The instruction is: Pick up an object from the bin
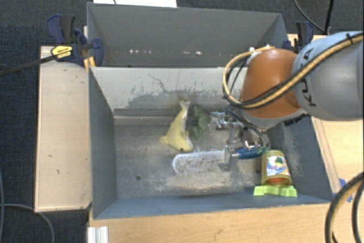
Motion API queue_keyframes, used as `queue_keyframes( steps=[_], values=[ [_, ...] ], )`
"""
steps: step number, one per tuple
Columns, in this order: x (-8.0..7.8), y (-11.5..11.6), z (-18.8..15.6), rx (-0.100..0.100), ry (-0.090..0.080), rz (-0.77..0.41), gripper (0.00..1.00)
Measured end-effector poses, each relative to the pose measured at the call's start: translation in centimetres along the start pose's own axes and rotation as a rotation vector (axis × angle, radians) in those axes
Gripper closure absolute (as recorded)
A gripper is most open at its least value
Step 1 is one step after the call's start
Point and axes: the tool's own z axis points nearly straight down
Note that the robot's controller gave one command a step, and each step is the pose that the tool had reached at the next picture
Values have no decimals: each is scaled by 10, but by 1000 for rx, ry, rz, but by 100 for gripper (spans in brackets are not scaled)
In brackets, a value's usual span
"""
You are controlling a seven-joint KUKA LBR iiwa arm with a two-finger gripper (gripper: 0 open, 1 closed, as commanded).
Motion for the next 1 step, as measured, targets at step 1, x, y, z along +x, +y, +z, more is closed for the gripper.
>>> queue_keyframes(
  steps=[1],
  values=[
    [-14, 6, 31, 6, 3, 45, 0]
  ],
)
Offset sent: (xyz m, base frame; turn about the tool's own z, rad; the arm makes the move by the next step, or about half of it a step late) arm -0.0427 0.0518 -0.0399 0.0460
